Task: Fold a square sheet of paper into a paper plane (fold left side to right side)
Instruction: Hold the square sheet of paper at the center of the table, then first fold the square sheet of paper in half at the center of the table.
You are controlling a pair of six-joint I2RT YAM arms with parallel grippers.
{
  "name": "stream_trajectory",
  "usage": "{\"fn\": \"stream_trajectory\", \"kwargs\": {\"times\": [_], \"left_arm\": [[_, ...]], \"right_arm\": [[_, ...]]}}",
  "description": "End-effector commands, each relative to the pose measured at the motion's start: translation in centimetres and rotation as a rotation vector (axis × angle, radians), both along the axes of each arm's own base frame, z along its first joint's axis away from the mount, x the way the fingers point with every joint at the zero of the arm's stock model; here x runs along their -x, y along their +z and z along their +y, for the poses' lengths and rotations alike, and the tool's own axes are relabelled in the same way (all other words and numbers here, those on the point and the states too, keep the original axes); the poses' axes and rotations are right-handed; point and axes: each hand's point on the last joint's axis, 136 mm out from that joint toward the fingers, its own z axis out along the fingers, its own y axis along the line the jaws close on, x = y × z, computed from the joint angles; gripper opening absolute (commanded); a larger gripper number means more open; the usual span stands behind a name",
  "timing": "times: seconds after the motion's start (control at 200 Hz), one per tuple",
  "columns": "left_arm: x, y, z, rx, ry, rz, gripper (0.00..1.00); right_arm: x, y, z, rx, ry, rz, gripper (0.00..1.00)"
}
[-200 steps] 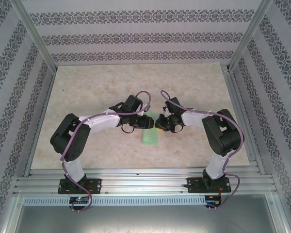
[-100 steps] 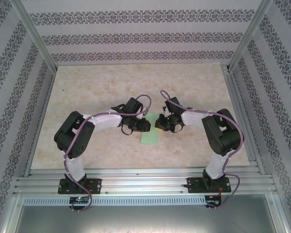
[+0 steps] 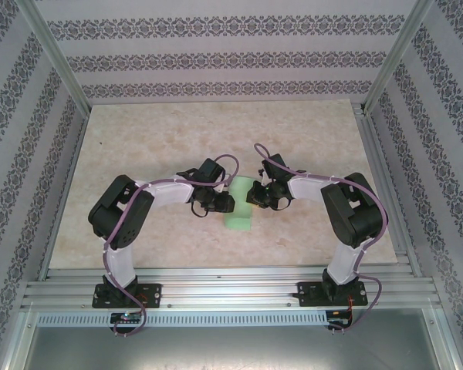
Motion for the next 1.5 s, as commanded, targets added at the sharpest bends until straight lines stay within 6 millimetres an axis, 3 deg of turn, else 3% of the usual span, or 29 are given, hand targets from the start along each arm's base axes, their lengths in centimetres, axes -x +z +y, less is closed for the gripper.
{"fn": "stream_trajectory", "kwargs": {"times": [0.0, 0.22, 0.505, 0.869, 1.209, 1.494], "left_arm": [[0.9, -2.7, 1.9, -0.076, -0.01, 0.031, 0.28], [1.2, -2.9, 1.9, -0.078, -0.022, 0.035, 0.27], [1.2, -3.0, 2.1, -0.082, -0.023, 0.034, 0.27], [1.2, -3.1, 2.1, -0.085, -0.027, 0.033, 0.27], [1.7, -2.7, 2.4, -0.088, -0.072, 0.004, 0.28], [2.8, -1.4, 2.0, -0.052, -0.178, -0.064, 0.32]], "right_arm": [[0.8, -0.9, -1.0, 0.07, 0.015, 0.007, 0.14], [-1.2, 4.4, 1.0, -0.037, 0.03, -0.095, 0.16], [-3.6, 4.9, 3.6, -0.15, -0.009, -0.11, 0.15], [-5.8, 3.4, 6.2, -0.183, -0.026, -0.098, 0.14], [-4.8, -1.7, 3.8, 0.005, -0.032, -0.017, 0.14], [-4.0, -2.8, 2.7, 0.081, -0.019, 0.003, 0.14]]}}
